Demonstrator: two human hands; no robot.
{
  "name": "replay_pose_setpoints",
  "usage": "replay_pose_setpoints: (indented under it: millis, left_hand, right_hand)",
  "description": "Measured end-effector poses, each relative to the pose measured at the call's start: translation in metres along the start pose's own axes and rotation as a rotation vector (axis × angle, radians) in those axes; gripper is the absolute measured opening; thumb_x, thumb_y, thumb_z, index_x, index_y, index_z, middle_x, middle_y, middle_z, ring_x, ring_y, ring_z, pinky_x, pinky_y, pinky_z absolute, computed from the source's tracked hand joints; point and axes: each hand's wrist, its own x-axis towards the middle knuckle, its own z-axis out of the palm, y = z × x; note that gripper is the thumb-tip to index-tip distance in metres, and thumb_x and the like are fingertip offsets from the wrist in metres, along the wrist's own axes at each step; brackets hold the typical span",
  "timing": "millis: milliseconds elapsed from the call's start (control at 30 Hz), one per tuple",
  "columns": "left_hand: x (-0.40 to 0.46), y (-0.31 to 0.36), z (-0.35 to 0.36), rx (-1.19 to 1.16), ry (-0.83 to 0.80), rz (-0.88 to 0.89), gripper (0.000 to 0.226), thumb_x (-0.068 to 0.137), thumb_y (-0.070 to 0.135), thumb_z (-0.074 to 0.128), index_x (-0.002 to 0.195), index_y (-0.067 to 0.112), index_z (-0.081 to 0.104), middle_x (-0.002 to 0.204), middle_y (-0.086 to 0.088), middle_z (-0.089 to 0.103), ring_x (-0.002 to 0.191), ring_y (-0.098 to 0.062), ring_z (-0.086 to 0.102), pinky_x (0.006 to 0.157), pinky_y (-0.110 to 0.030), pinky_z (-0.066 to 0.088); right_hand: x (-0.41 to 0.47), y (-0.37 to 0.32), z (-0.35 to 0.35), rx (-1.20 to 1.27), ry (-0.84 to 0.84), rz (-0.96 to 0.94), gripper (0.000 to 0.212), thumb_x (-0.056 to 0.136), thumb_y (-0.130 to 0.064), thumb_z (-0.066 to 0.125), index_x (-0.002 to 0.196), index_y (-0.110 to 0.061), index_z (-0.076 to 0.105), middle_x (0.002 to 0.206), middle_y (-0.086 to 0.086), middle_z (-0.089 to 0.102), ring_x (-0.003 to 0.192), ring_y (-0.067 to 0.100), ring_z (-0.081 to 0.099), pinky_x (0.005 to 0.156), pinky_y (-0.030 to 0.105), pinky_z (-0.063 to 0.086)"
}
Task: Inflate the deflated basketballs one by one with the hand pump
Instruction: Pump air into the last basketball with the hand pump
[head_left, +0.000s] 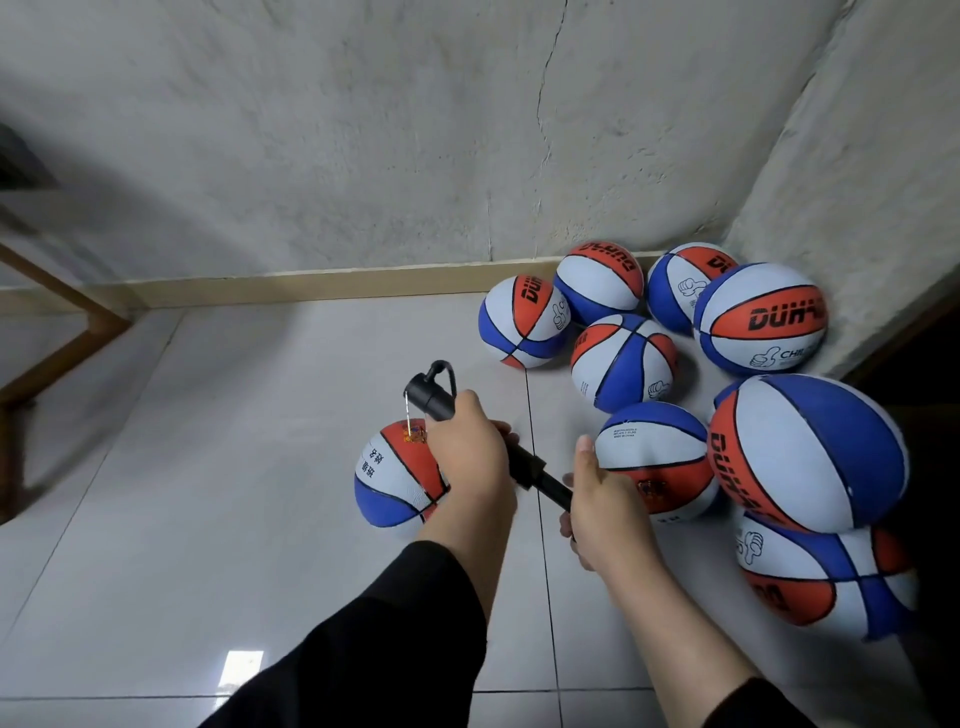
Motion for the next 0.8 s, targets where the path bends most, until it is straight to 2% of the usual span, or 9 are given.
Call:
replay_pose_setpoints:
  millis: [133, 300, 467, 667, 800]
  left_hand:
    - [-0.015, -0.011, 0.004, 0.032, -0.027, 0.004, 0.008, 0.098, 0.024, 0.051, 0.098, 0.016, 0.052, 0.065, -0.008, 0.060, 0.056, -0.021, 0.060, 0.061, -0.033, 0.053]
    - [-0.004, 0.003, 0.003, 0.036, -0.039, 0.000, 0.020, 0.099, 0.026, 0.052, 0.110, 0.010, 0.054, 0.072, -0.011, 0.061, 0.057, -0.022, 0.059, 0.053, -0.030, 0.049]
    - [0.021, 0.015, -0.006, 0.006, 0.029, -0.007, 0.031, 0.099, 0.031, 0.051, 0.122, 0.011, 0.057, 0.076, -0.012, 0.066, 0.057, -0.025, 0.061, 0.053, -0.030, 0.052]
    - [-0.004, 0.000, 0.005, 0.032, -0.003, 0.023, 0.029, 0.098, 0.027, 0.050, 0.119, 0.007, 0.056, 0.071, -0.011, 0.060, 0.058, -0.022, 0.059, 0.055, -0.031, 0.049]
    - [-0.018, -0.014, 0.008, 0.024, -0.017, 0.009, 0.017, 0.098, 0.024, 0.051, 0.110, 0.014, 0.055, 0.068, -0.010, 0.058, 0.057, -0.021, 0.058, 0.057, -0.031, 0.051]
  right_hand:
    - [0.001, -0.006, 0.007, -0.049, -0.008, -0.003, 0.072, 0.103, -0.063, 0.028, 0.084, -0.004, 0.065, 0.067, 0.014, 0.065, 0.062, 0.029, 0.059, 0.063, 0.036, 0.047]
    - [-0.004, -0.009, 0.007, -0.021, -0.017, -0.080, 0.074, 0.102, -0.064, 0.031, 0.075, -0.003, 0.063, 0.056, 0.010, 0.059, 0.055, 0.028, 0.056, 0.059, 0.035, 0.043]
    - [-0.007, 0.006, -0.005, 0.011, 0.012, -0.046, 0.075, 0.103, -0.061, 0.036, 0.087, 0.007, 0.063, 0.051, 0.011, 0.058, 0.051, 0.026, 0.051, 0.060, 0.036, 0.039]
    - [-0.001, 0.009, 0.003, -0.042, 0.003, -0.037, 0.072, 0.102, -0.064, 0.033, 0.087, 0.000, 0.063, 0.070, 0.018, 0.063, 0.064, 0.029, 0.056, 0.063, 0.038, 0.044]
    - [0.000, 0.005, 0.005, -0.063, -0.005, -0.083, 0.063, 0.103, -0.060, 0.032, 0.087, -0.005, 0.059, 0.078, 0.020, 0.059, 0.070, 0.030, 0.056, 0.068, 0.042, 0.048]
